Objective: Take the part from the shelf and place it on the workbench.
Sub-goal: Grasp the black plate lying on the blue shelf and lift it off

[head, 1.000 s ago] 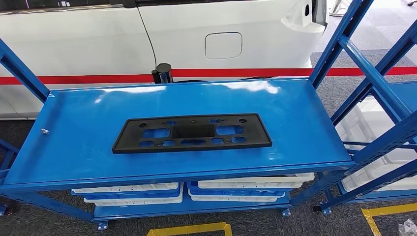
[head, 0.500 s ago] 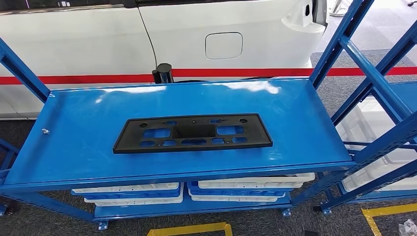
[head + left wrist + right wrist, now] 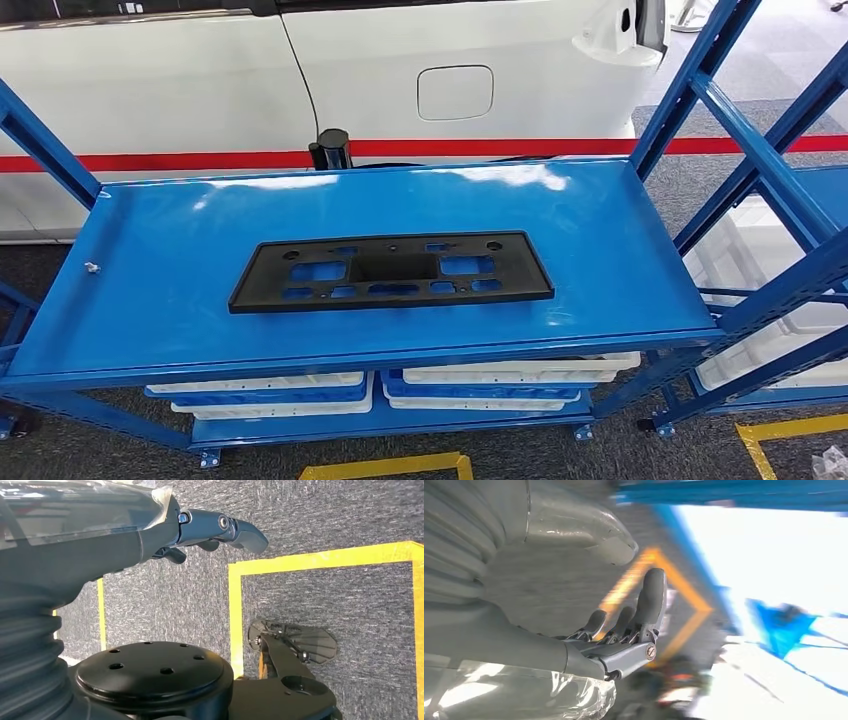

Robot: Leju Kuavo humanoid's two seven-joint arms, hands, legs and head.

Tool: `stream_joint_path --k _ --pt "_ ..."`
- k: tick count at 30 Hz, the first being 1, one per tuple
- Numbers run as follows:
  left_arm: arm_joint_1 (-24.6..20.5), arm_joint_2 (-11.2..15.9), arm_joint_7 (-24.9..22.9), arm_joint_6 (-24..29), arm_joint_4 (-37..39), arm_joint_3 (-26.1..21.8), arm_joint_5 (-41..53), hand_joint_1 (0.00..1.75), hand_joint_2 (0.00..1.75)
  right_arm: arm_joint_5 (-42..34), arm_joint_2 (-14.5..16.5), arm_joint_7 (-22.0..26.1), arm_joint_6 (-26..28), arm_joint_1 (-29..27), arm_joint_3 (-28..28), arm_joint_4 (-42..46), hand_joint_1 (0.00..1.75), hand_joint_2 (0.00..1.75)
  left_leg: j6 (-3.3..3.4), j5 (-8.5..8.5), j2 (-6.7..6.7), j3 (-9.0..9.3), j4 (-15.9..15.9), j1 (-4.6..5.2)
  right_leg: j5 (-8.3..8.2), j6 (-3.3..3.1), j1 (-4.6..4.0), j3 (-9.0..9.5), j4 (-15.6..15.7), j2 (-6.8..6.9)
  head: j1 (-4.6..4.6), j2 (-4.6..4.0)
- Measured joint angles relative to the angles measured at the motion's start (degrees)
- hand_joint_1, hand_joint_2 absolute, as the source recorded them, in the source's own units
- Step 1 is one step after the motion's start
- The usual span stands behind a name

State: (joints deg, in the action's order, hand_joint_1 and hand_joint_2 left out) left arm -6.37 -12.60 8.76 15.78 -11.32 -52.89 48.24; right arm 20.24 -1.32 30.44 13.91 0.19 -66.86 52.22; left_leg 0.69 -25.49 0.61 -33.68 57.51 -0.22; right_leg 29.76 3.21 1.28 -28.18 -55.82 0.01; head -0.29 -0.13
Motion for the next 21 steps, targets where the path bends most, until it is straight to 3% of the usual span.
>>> stream_joint_path --k 3,6,15,21 --pt "-0.04 -0.05 0.0 -0.02 0.0 -0.34 -0.14 0.0 1.75 0.56 1.85 -2.52 -3.57 -0.84 -2.23 13.53 1.75 1.75 0.01 -0.01 -0.02 0.02 0.0 -0.01 0.01 0.0 0.0 -0.01 0.01 -0.01 0.03 0.0" --pt "-0.06 -0.14 0.0 -0.04 0.0 -0.55 -0.18 0.0 1.75 0.9 3.29 -2.56 -4.07 -1.24 -3.6 20.77 1.75 1.75 0.02 -0.02 -0.03 0.02 0.0 -0.01 0.02 0.0 0.01 -0.01 0.01 -0.01 0.02 0.0" --pt "-0.09 -0.17 0.0 -0.04 0.0 -0.69 -0.18 0.0 1.75 1.06 5.27 -2.17 -4.19 -1.68 -5.15 28.22 1.75 1.75 0.03 -0.02 -0.05 0.05 0.0 -0.01 0.01 0.0 0.02 0.0 0.01 -0.01 0.03 0.0" --pt "-0.09 -0.17 0.54 -0.08 0.0 -1.12 -1.14 0.0 1.75 -1.02 5.45 3.33 -7.91 -2.33 -4.78 36.95 1.75 1.75 0.05 -0.03 -0.04 0.04 0.0 0.03 0.01 0.01 0.04 0.03 0.0 -0.01 0.01 0.0"
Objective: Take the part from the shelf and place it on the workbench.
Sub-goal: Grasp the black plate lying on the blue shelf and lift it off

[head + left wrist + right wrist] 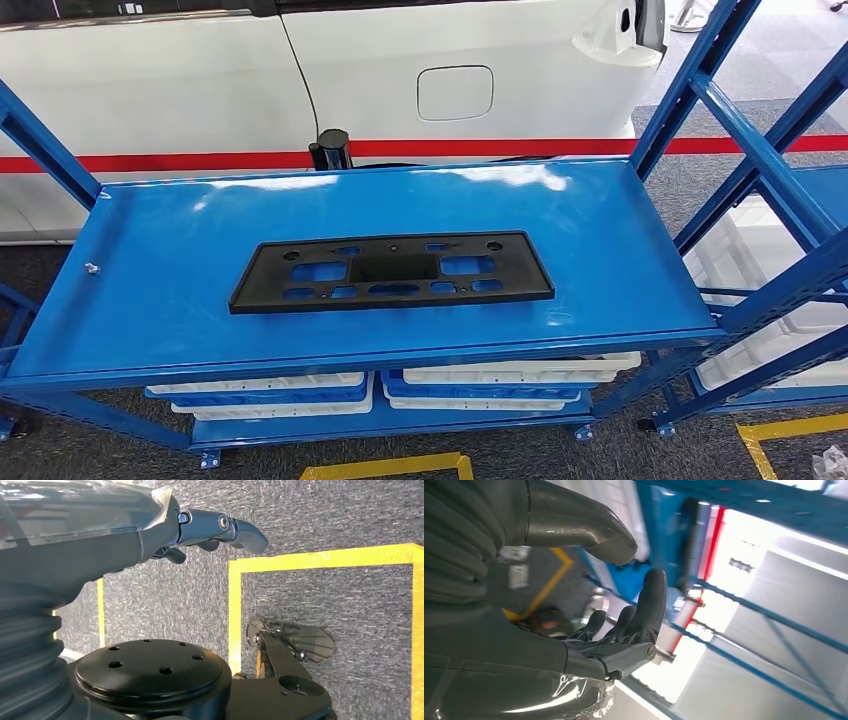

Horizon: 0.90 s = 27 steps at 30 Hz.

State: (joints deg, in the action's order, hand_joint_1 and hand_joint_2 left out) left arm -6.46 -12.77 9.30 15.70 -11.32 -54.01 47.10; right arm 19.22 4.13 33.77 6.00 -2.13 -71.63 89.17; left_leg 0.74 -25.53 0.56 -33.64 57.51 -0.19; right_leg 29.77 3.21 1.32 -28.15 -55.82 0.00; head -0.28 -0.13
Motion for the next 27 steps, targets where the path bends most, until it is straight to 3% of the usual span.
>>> stream_joint_path --k 4,7,9,11,14,17,20,23,27 --pt "-0.08 -0.24 0.53 -0.13 0.0 -0.32 -0.33 0.0 1.75 1.01 -3.17 -0.49 4.68 -0.68 4.84 13.08 1.75 1.75 0.01 0.01 -0.03 -0.05 -0.01 0.06 -0.02 0.02 0.0 0.25 -0.02 -0.01 0.01 0.0" --pt "-0.31 -0.46 0.51 -0.09 0.0 -0.6 -0.35 0.0 1.75 6.82 -12.62 -6.57 11.92 3.23 14.77 17.74 1.75 1.75 0.09 0.03 -0.25 -0.5 -0.05 0.29 -0.16 0.2 0.02 0.56 -0.11 -0.33 0.03 0.0" --pt "-0.68 -0.59 0.49 -0.19 0.0 -0.85 -0.5 0.0 1.75 14.56 -21.55 -12.69 11.33 14.72 25.97 16.01 1.75 1.75 0.22 0.07 -0.94 -0.63 -0.07 0.6 -0.41 0.44 0.19 0.27 -0.3 -1.11 0.01 0.0" --pt "-1.35 -0.69 0.49 -0.52 0.0 -0.97 -0.66 0.0 1.75 22.2 -28.26 -17.37 7.6 32.95 41.56 9.9 1.75 1.75 0.41 0.3 -1.59 -0.48 -0.07 0.75 -0.65 0.54 0.43 -0.35 -0.5 -1.75 -0.05 0.0" --pt "-1.9 -0.8 0.42 -0.76 0.0 -1.0 -0.59 0.0 1.75 26.73 -32.62 -21.77 5.31 56.57 67.1 -0.6 1.75 1.75 0.45 0.71 -1.33 -0.03 -0.05 0.47 -0.76 0.41 0.47 -0.82 -0.56 -1.44 -0.02 0.0" --pt "-1.84 -1.1 0.22 -0.64 0.02 -1.04 0.09 0.0 1.75 27.65 -32.31 -26.84 3.72 70.66 84.22 -8.83 1.75 1.75 0.27 1.03 -0.45 -0.38 -0.04 0.22 -0.8 0.39 0.21 -0.51 -0.61 -0.57 -0.02 0.0" --pt "-1.82 -1.29 -0.01 -0.17 0.02 -0.97 1.01 0.0 1.75 28.53 -29.04 -30.5 2.66 80.15 95.47 -16.09 1.75 1.75 0.21 1.26 -0.06 -0.83 -0.04 0.18 -0.85 0.43 0.19 -0.6 -0.67 -0.15 0.03 0.0" --pt "-1.95 -1.49 -0.36 -0.04 0.02 -0.8 1.78 0.0 1.75 28.62 -23.75 -32.09 2.6 86.84 103.84 -23.96 1.75 1.75 0.19 1.25 -0.08 -0.86 -0.04 0.15 -0.83 0.42 0.17 -0.66 -0.68 -0.15 0.04 0.0" --pt "-2.19 -1.71 -0.48 -0.06 0.02 -0.65 2.11 0.0 1.75 29.48 -16.55 -32.62 2.58 90.86 110.95 -33.46 1.75 1.75 0.13 1.2 -0.07 -0.88 -0.06 0.1 -0.79 0.38 0.14 -0.71 -0.67 -0.14 0.05 0.0"
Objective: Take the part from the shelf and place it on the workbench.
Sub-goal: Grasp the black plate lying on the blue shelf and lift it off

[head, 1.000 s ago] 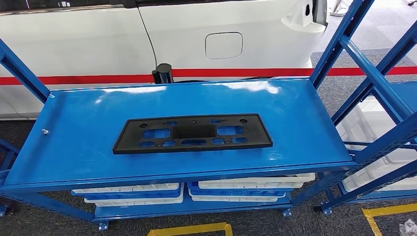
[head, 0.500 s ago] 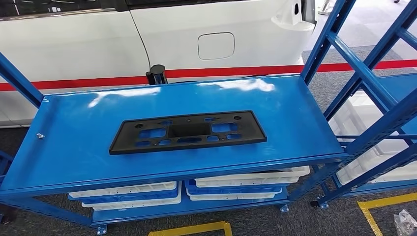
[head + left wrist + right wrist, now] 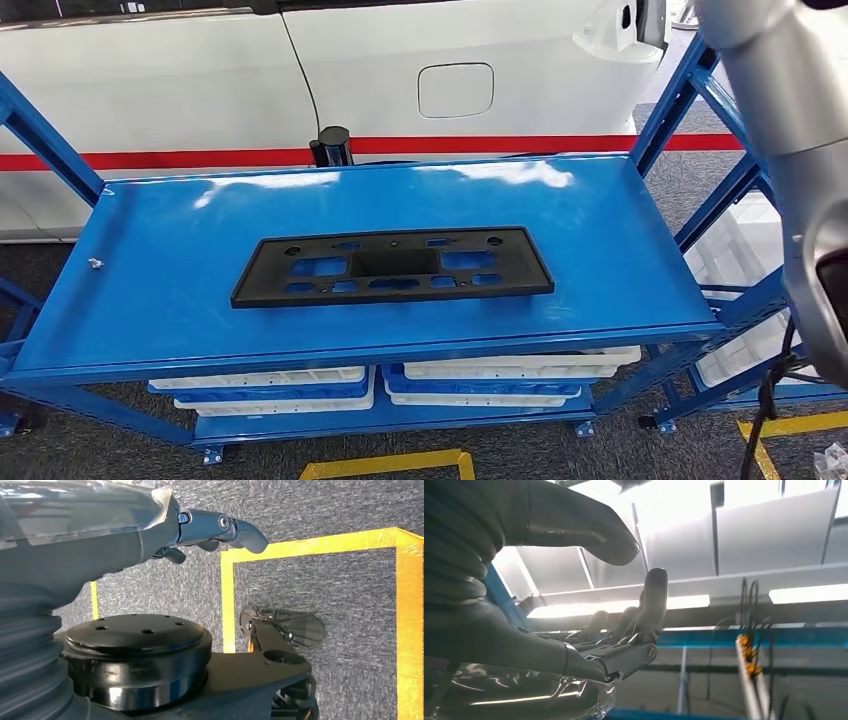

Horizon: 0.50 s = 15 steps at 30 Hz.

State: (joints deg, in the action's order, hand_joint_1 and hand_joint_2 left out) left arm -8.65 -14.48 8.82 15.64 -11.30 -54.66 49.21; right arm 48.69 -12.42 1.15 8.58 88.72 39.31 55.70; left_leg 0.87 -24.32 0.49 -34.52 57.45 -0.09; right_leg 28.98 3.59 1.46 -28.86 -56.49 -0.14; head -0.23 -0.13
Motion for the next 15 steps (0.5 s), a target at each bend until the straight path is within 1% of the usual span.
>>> stream_joint_path --k 3,6,9,15 --pt "-0.17 -0.1 0.07 0.01 0.0 0.11 -0.05 0.0 1.75 -0.41 3.96 0.36 0.39 0.32 3.11 -5.99 1.75 1.75 0.0 0.0 0.03 0.0 0.0 -0.01 0.01 -0.01 0.0 -0.02 0.01 0.03 0.01 0.0" --pt "-0.17 -0.15 -0.04 0.05 0.0 0.17 -0.08 0.0 1.75 -1.43 5.9 1.14 -0.24 -0.05 4.38 -10.58 1.75 1.75 0.0 0.0 0.08 -0.03 0.01 0.01 0.0 0.0 0.01 -0.01 0.03 0.09 0.02 0.0" --pt "-0.15 -0.15 -0.06 0.04 0.0 0.18 -0.09 0.0 1.75 -2.21 6.52 1.97 -1.62 -0.64 5.1 -14.11 1.75 1.75 0.01 0.01 0.08 -0.03 0.03 0.05 -0.03 0.01 0.05 0.0 0.04 0.09 0.03 0.0" --pt "-0.08 -0.1 -0.08 0.01 0.0 0.17 -0.09 0.0 1.75 -3.15 6.25 2.99 -2.57 -1.87 5.66 -17.23 1.75 1.75 0.02 0.0 0.07 -0.04 0.06 0.07 -0.04 0.03 0.07 -0.02 0.05 0.09 0.01 0.0"
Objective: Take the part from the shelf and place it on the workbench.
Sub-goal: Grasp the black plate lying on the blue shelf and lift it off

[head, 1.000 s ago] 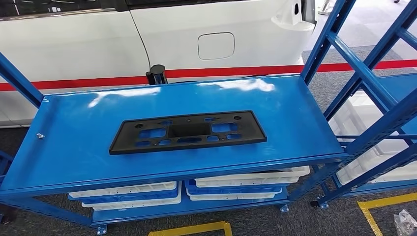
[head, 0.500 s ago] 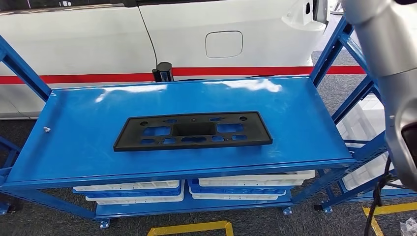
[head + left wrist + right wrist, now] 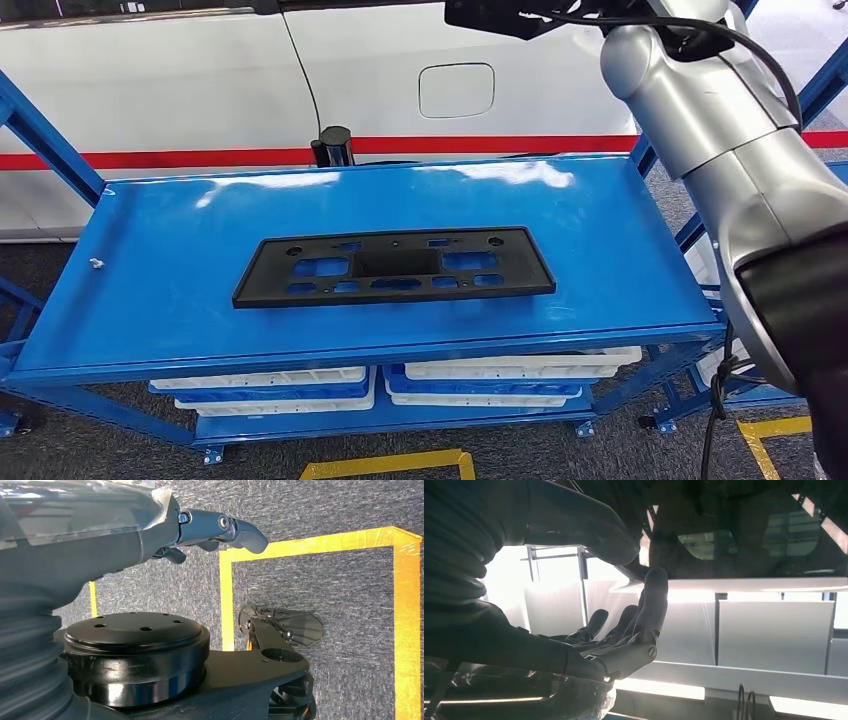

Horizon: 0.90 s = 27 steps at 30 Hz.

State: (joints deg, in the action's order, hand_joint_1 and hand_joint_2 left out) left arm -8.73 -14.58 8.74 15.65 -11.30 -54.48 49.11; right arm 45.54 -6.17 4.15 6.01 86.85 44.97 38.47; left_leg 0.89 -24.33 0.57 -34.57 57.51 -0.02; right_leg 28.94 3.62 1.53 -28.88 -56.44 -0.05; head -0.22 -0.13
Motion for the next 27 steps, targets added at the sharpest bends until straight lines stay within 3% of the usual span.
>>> stream_joint_path --k 8,15,22,27 --pt "0.04 0.03 -0.02 0.16 0.0 -0.03 -0.46 0.0 1.75 -3.54 -0.69 1.07 -3.0 -0.99 -0.31 -0.7 1.75 1.75 0.0 -0.01 -0.02 -0.01 -0.02 -0.07 0.02 -0.02 -0.06 -0.04 0.0 -0.01 -0.01 0.0" --pt "0.62 0.3 0.33 0.35 0.0 -0.45 -1.67 0.0 1.75 -10.06 -4.06 2.69 -7.03 -6.18 -2.1 4.46 1.75 1.75 0.0 -0.01 0.0 -0.01 -0.01 -0.03 0.01 -0.02 -0.03 -0.02 0.01 0.0 0.0 0.0" --pt "0.86 0.54 0.51 0.37 0.0 -0.54 -1.77 0.0 1.75 -17.11 -9.01 3.98 -9.35 -14.13 -2.72 12.88 1.75 1.75 0.01 -0.02 0.01 -0.01 0.0 -0.02 0.01 -0.01 -0.02 0.0 0.03 0.01 0.0 0.0" --pt "0.87 0.66 0.52 0.54 -0.01 -0.61 -1.84 0.0 1.75 -18.86 -11.49 5.93 -6.98 -22.92 -2.48 19.25 1.75 1.75 0.02 -0.03 -0.01 -0.01 -0.01 -0.04 0.01 -0.01 -0.05 -0.01 0.03 0.0 0.0 0.0"
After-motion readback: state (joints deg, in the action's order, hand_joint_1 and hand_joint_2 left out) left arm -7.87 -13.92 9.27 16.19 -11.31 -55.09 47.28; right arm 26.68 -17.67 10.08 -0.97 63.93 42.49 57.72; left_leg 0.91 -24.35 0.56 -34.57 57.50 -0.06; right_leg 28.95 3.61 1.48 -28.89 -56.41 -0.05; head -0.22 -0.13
